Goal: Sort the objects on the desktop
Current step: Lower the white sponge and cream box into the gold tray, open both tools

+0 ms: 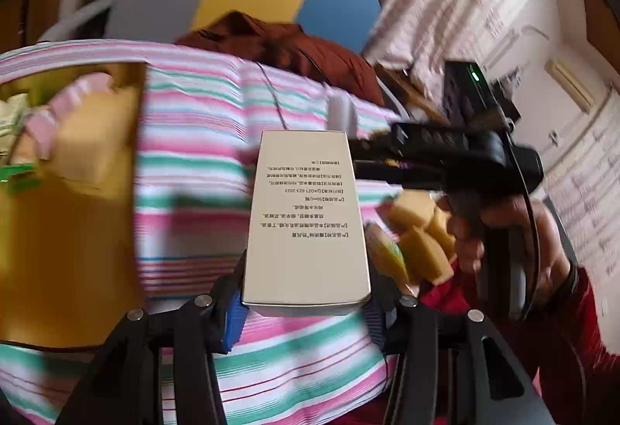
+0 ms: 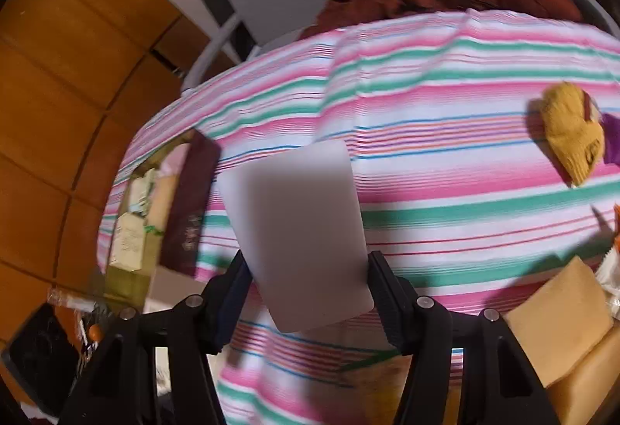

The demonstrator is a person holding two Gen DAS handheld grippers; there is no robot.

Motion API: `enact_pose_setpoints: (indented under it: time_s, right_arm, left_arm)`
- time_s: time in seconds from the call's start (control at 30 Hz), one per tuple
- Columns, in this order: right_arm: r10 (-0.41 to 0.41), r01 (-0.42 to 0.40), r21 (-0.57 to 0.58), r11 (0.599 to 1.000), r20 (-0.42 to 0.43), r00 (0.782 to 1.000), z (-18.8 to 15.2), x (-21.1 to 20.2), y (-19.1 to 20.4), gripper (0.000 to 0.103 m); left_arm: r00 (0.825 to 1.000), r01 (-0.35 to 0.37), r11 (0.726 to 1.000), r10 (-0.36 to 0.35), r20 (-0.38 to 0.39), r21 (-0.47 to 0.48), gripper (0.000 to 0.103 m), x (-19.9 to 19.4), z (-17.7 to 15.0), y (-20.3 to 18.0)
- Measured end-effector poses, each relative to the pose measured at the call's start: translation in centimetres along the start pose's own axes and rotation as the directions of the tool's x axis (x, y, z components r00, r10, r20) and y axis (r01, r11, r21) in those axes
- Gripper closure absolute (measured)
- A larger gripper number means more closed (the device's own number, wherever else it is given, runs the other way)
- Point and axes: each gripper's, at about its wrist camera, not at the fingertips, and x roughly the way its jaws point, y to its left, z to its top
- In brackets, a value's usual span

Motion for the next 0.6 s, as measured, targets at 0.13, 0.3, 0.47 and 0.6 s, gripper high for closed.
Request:
enact_pose_setpoints:
  time_s: [0.13, 0.3, 0.47, 0.6]
  right_arm:
    - [0.053, -0.053, -0.056, 0.997, 0.002, 0.999, 0.3, -0.1, 4.4, 0.042]
    - [0.102, -0.106, -0.087, 0.991, -0.052, 0.993, 0.7, 2.0, 10.5, 0.042]
    - [0.148, -0.162, -0.096, 0.982, -0.139, 0.979, 0.2, 6.0, 16.1, 0.042]
    - [0.122, -0.147, -0.108, 0.983, -0.210, 0.970, -0.6, 9.3, 19.1, 0.042]
  left_arm:
    - [0.997, -0.048, 0.997, 0.052, 0.060, -0.067, 0.053, -3.0, 1.2, 3.0]
    - [0.981, -0.161, 0.977, 0.173, 0.084, -0.139, 0.053, -5.7, 2.3, 7.7]
    - [0.960, -0.266, 0.941, 0.278, 0.028, -0.211, 0.053, -6.8, 2.3, 13.0]
    - [0.923, -0.382, 0.896, 0.381, -0.051, -0.226, 0.053, -6.9, 2.0, 17.1]
